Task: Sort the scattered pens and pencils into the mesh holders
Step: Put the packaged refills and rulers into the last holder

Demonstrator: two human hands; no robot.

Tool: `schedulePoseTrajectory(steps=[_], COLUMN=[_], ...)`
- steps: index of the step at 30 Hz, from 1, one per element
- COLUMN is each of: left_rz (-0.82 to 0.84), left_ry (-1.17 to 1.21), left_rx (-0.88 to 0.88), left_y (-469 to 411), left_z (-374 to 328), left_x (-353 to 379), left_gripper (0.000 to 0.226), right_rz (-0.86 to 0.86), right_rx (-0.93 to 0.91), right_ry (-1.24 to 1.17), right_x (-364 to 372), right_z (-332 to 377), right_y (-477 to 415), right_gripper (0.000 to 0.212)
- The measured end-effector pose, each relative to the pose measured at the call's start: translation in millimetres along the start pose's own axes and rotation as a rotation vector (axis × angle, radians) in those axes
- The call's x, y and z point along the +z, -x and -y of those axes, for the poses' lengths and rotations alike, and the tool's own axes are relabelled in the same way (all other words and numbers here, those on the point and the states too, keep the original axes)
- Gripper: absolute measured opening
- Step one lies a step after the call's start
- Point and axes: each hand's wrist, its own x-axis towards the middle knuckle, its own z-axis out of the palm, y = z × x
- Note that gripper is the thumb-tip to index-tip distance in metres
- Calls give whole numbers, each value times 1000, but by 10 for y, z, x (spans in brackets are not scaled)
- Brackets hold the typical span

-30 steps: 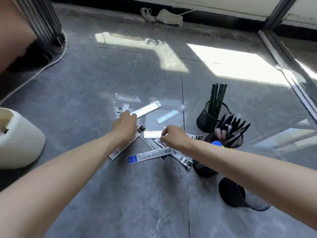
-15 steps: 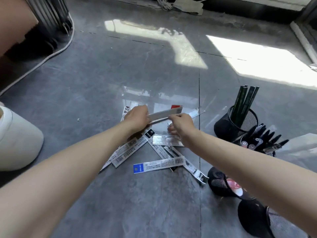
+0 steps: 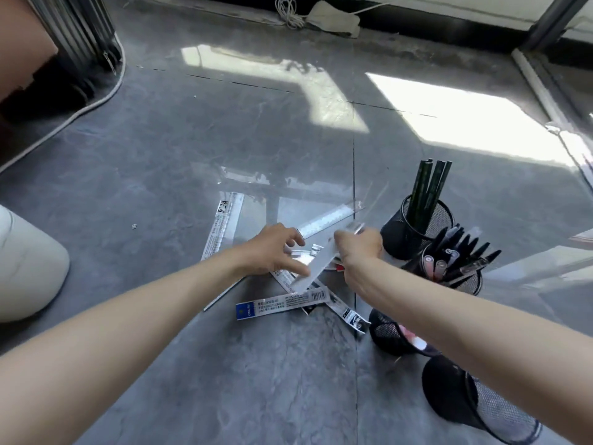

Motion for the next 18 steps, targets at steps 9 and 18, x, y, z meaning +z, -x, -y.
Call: schedulePoseTrajectory(steps=[9,18], left_rz=[-79,-50], left_ry=[-575,276], left_rx=[-131,-207], left_y=[-31,412], left_z=[-176,-245], left_x=[263,-282], left_gripper=[28,14], right_rz=[166,265], right_rx=[-69,-56], right_ry=[181,-23], right_x=[-7,-241], right_z=[-309,-151], right_y=[195,286], right_gripper=[44,87])
